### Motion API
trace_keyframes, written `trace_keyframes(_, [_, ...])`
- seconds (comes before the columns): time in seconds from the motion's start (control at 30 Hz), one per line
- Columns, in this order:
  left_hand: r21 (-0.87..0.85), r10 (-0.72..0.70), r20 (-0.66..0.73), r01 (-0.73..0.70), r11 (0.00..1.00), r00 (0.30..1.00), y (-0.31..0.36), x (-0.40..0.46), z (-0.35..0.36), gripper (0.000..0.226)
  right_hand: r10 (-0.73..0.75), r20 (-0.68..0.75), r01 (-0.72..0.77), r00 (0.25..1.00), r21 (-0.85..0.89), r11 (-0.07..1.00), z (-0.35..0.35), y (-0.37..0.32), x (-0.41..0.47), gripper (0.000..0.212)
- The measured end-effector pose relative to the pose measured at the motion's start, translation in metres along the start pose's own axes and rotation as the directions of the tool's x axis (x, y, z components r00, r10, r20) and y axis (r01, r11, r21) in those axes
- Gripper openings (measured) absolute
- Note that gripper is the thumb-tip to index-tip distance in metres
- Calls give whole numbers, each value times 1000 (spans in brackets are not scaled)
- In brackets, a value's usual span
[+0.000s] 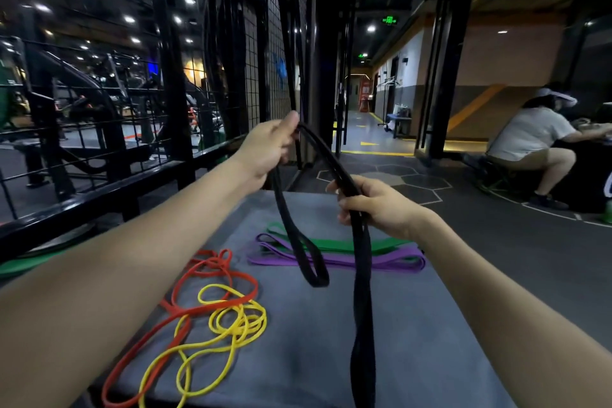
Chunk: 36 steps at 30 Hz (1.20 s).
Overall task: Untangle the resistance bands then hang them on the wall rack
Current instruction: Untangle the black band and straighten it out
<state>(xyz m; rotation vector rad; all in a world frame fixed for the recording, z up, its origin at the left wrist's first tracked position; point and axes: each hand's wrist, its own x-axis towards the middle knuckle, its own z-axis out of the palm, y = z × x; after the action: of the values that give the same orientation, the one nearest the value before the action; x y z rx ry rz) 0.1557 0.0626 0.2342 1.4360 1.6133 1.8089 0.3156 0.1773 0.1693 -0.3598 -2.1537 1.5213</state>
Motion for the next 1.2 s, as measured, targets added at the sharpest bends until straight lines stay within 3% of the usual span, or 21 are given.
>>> trace_keyframes(0.17, [-176, -71, -117, 50, 983, 991, -10, 4, -19, 32, 33, 34, -34, 999, 27, 999, -11, -4, -10, 20])
trace_keyframes(0.27, [-213, -121, -130, 91, 973, 984, -17, 1, -29, 29, 1, -49, 7, 999, 167, 986, -14, -8, -10, 32])
trace_keyframes(0.37, [-278, -161, -124, 121, 953, 979, -17, -3, -31, 27, -1, -127, 26, 992, 194, 981, -12, -18, -5, 26])
trace_keyframes(0.43, [-322, -189, -138, 136, 937, 972, -15, -5, -33, 27, -15, -113, 20, 993, 42, 999, -10, -22, 1, 29])
trace_keyframes(0.53, [-372, -267, -131, 203, 906, 955, -18, -7, -42, 29, -81, -76, 45, 994, -386, 921, -3, -26, 4, 26])
trace_keyframes(0.6, [-299, -322, -105, 279, 912, 941, -25, -12, -48, 32, -134, -78, 76, 988, -507, 859, 0, -30, 6, 21])
trace_keyframes(0.77, [84, -470, 82, 464, 882, 879, -39, -31, -57, 33, -248, -141, 108, 958, -626, 772, 0, -56, 12, 34])
trace_keyframes(0.9, [150, -271, 72, 258, 954, 960, -5, -27, -32, 24, -300, -27, 194, 954, -708, 679, 8, -86, 18, 34])
trace_keyframes(1.0, [157, -122, 150, 98, 983, 981, 25, -18, -4, 26, -335, 52, 261, 941, -741, 619, 17, -101, 24, 31])
trace_keyframes(1.13, [208, -171, 219, 126, 970, 961, 31, -12, 10, 32, -325, 24, 248, 945, -702, 668, 7, -108, 25, 24])
trace_keyframes(1.2, [346, -189, 248, 96, 933, 950, 30, -8, 11, 38, -291, -4, 209, 957, -686, 697, -1, -104, 23, 21])
